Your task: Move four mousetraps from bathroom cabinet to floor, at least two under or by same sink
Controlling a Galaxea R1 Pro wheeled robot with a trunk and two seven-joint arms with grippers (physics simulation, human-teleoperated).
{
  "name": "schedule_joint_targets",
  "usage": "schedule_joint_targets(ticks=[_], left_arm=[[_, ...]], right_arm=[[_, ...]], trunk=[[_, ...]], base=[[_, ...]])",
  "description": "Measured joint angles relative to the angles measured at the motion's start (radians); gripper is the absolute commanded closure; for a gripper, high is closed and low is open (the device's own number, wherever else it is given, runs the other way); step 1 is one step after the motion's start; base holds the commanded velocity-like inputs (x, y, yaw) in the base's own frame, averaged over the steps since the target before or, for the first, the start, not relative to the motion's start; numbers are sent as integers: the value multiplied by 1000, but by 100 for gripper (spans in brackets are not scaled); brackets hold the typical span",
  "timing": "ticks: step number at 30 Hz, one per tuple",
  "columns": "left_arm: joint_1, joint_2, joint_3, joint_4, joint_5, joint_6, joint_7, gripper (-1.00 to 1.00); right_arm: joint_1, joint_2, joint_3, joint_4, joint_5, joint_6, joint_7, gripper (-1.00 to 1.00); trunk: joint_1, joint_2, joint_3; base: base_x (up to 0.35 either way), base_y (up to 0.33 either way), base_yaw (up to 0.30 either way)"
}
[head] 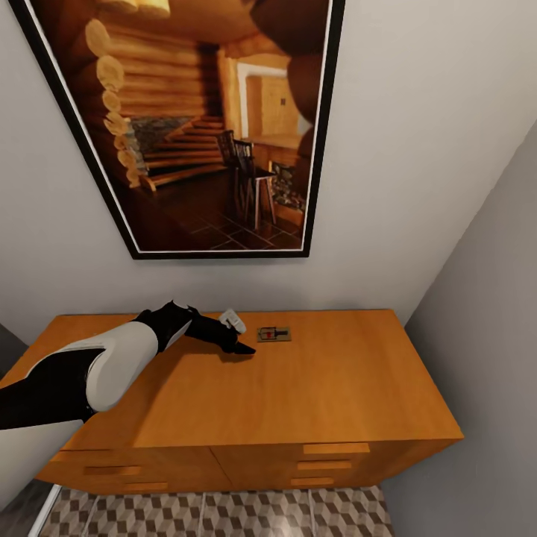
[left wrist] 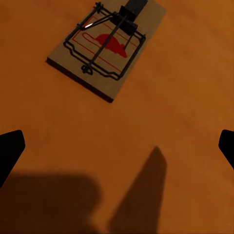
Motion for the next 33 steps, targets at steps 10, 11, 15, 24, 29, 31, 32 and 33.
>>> schedule_joint_targets(ticks=[10,11,15,24,29,31,32,33], left_arm=[[0,0,1,-2,0,0,-1,-100],[0,0,0,-2,0,0,0,-100],[0,1,1,-2,0,0,1,-100],[0,1,1,-2,0,0,1,-100],[0,1,0,-2,0,0,1,-100],[0,1,0,-2,0,0,1,-100],[0,1,0,-2,0,0,1,-100],[0,1,0,-2,0,0,1,-100]], right_arm=[[0,0,0,0,0,0,0,100],[0,0,0,0,0,0,0,100],[0,0,0,0,0,0,0,100],[0,0,0,0,0,0,0,100],[0,0,1,0,0,0,0,100],[0,0,0,0,0,0,0,100],[0,0,0,0,0,0,0,100],[0,0,0,0,0,0,0,100]], trunk=[[0,0,0],[0,0,0],[0,0,0],[0,0,0],[0,0,0],[0,0,0],[0,0,0],[0,0,0]], base=[[0,0,0],[0,0,0],[0,0,0],[24,20,0],[196,167,0],[180,134,0],[117,84,0],[75,53,0]])
